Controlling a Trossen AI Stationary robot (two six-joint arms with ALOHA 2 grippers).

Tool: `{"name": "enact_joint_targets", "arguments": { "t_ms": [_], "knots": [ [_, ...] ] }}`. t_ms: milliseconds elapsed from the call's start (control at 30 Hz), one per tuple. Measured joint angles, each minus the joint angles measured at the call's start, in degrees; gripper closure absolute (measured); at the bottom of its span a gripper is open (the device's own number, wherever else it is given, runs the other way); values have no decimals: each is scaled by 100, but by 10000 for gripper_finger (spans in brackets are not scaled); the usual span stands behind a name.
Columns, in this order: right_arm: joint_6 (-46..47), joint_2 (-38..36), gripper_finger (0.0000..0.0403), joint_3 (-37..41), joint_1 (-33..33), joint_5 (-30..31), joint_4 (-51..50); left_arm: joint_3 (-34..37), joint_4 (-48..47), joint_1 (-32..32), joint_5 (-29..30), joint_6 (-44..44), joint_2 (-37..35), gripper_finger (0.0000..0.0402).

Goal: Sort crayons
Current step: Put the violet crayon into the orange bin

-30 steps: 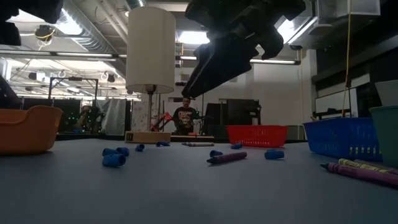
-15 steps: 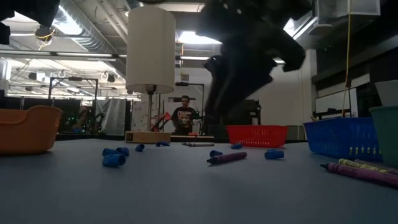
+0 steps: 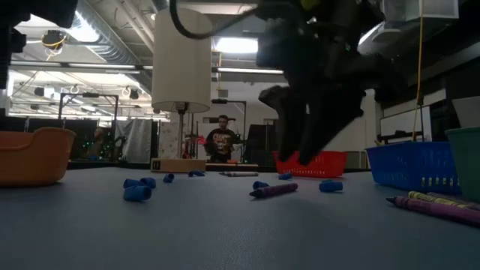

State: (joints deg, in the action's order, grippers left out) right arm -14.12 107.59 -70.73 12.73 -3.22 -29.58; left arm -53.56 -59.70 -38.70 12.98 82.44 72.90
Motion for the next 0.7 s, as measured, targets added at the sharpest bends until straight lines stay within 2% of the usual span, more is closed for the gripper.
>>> {"name": "enact_joint_targets", "arguments": {
  "t_ms": [133, 400, 567, 700],
  "knots": [
    [-133, 2, 237, 220, -2, -1, 212, 4, 26, 0, 243, -5, 2, 273],
    [-136, 17, 237, 685, -2, -3, 1264, 4, 39, 0, 602, -5, 4, 273],
    [-135, 182, 237, 698, -2, 91, 1331, 4, 265, 2, 688, -8, 4, 272],
    [-135, 304, 237, 677, -2, 95, 1346, 4, 743, 4, 1171, -66, 4, 272]
  ]
}}
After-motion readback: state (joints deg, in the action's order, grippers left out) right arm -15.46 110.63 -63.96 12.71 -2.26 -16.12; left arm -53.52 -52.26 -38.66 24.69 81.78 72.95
